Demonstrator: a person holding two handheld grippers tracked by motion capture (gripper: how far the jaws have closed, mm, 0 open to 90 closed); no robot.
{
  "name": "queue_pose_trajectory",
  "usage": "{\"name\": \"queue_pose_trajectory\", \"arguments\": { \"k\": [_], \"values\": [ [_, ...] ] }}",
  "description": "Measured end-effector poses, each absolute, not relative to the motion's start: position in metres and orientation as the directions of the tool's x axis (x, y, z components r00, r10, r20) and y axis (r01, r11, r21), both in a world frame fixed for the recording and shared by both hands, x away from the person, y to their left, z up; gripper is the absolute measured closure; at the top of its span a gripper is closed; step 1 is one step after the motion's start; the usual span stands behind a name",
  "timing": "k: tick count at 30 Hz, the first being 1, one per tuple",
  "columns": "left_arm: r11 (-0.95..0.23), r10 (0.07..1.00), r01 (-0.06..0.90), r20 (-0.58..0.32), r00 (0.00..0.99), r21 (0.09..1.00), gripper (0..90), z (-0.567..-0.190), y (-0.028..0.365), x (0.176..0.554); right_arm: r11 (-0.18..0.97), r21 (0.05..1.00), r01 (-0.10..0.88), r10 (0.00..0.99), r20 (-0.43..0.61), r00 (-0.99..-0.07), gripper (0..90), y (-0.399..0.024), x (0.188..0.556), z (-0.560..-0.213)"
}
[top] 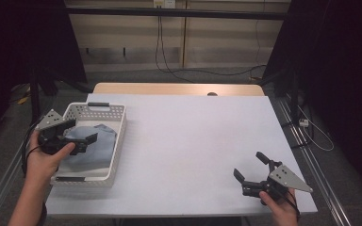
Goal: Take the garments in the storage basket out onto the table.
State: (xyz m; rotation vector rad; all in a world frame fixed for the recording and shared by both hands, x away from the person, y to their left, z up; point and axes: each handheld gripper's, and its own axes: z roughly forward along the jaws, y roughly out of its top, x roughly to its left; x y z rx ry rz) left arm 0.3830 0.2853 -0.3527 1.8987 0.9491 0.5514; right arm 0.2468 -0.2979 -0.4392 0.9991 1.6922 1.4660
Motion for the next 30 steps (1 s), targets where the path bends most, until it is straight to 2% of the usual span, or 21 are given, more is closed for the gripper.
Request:
{"name": "queue_pose_trajectory", "arguments": {
  "k": [18, 30],
  "values": [
    [-0.31, 0.802, 0.462, -0.033, 0.597, 0.831, 2.6, -0.364, 0.284, 0.395, 0.084, 0.989, 0.12, 0.872, -0.015, -0.489, 0.5, -0.297, 0.248, -0.44],
    [-0.35, 0.819, 0.494, 0.004, 0.574, 0.796, 3.1, -0.366, 0.294, 0.401, 0.083, 0.989, 0.121, 0.87, -0.013, -0.492, 0.5, -0.296, 0.248, -0.44]
  ]
}}
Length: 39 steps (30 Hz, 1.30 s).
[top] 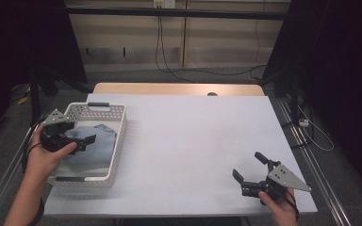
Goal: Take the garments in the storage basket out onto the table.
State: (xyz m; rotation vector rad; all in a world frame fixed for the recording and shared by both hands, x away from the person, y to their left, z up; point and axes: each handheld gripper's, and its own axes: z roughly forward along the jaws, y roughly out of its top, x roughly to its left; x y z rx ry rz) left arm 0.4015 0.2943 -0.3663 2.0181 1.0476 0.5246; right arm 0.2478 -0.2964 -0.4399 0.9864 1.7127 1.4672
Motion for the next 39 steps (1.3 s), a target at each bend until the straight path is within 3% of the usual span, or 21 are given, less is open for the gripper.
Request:
{"name": "queue_pose_trajectory", "arguments": {
  "k": [20, 31, 39],
  "values": [
    [-0.445, 0.807, 0.596, 0.012, 0.59, 0.668, 0.3, -0.39, 0.292, 0.423, 0.09, 0.987, 0.131, 0.871, -0.014, -0.491, 0.6, -0.296, 0.248, -0.441],
    [-0.431, 0.807, 0.66, -0.064, 0.587, 0.615, 0.0, -0.408, 0.294, 0.427, 0.09, 0.987, 0.13, 0.871, -0.014, -0.491, 0.7, -0.296, 0.248, -0.44],
    [-0.397, 0.844, 0.701, -0.065, 0.533, 0.592, 0.0, -0.426, 0.294, 0.428, 0.091, 0.988, 0.128, 0.87, -0.016, -0.493, 0.8, -0.296, 0.248, -0.44]
  ]
}}
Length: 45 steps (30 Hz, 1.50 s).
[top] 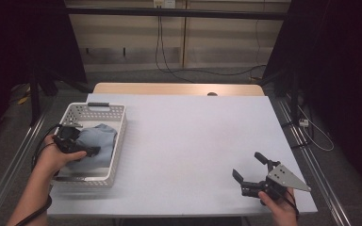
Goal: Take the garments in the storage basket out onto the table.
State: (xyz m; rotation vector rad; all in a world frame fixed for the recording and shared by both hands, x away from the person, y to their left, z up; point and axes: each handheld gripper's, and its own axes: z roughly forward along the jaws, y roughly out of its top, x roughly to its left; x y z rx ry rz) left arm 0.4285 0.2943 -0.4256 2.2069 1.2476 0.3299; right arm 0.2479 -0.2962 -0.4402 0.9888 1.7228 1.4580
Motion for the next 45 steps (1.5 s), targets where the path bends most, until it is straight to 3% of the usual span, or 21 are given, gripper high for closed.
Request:
{"name": "queue_pose_trajectory", "arguments": {
  "k": [22, 29, 40, 45],
  "values": [
    [-0.339, 0.879, 0.783, -0.12, 0.461, 0.522, 1.7, -0.436, 0.289, 0.434, 0.1, 0.987, 0.124, 0.864, -0.025, -0.503, 1.1, -0.294, 0.249, -0.44],
    [-0.323, 0.898, 0.831, -0.13, 0.419, 0.452, 12.2, -0.429, 0.285, 0.435, 0.103, 0.987, 0.122, 0.863, -0.028, -0.504, 1.1, -0.295, 0.248, -0.44],
    [-0.288, 0.914, 0.881, -0.166, 0.37, 0.375, 36.7, -0.418, 0.278, 0.434, 0.1, 0.988, 0.119, 0.866, -0.028, -0.499, 1.1, -0.297, 0.246, -0.439],
    [-0.289, 0.916, 0.887, -0.166, 0.366, 0.36, 42.5, -0.415, 0.275, 0.434, 0.1, 0.988, 0.119, 0.868, -0.028, -0.496, 1.1, -0.297, 0.246, -0.439]
  ]
}}
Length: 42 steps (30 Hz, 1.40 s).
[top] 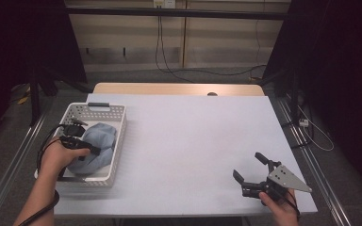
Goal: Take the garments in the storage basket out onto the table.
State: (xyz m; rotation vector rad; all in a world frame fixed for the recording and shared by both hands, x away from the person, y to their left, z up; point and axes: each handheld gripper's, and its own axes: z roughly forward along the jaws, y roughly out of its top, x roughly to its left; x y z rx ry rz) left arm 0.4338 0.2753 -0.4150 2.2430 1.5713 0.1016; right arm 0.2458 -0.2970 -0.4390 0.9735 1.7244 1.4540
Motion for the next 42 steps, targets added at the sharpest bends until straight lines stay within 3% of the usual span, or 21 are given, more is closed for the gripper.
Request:
{"name": "queue_pose_trajectory", "arguments": {
  "k": [20, 42],
  "values": [
    [-0.286, 0.917, 0.905, -0.185, 0.353, 0.314, 46.4, -0.381, 0.275, 0.441, 0.097, 0.988, 0.119, 0.869, -0.026, -0.493, 1.0, -0.297, 0.248, -0.439],
    [-0.31, 0.905, 0.874, -0.164, 0.392, 0.374, 46.0, -0.308, 0.263, 0.447, 0.094, 0.989, 0.118, 0.87, -0.024, -0.493, 1.0, -0.298, 0.247, -0.439]
  ]
}}
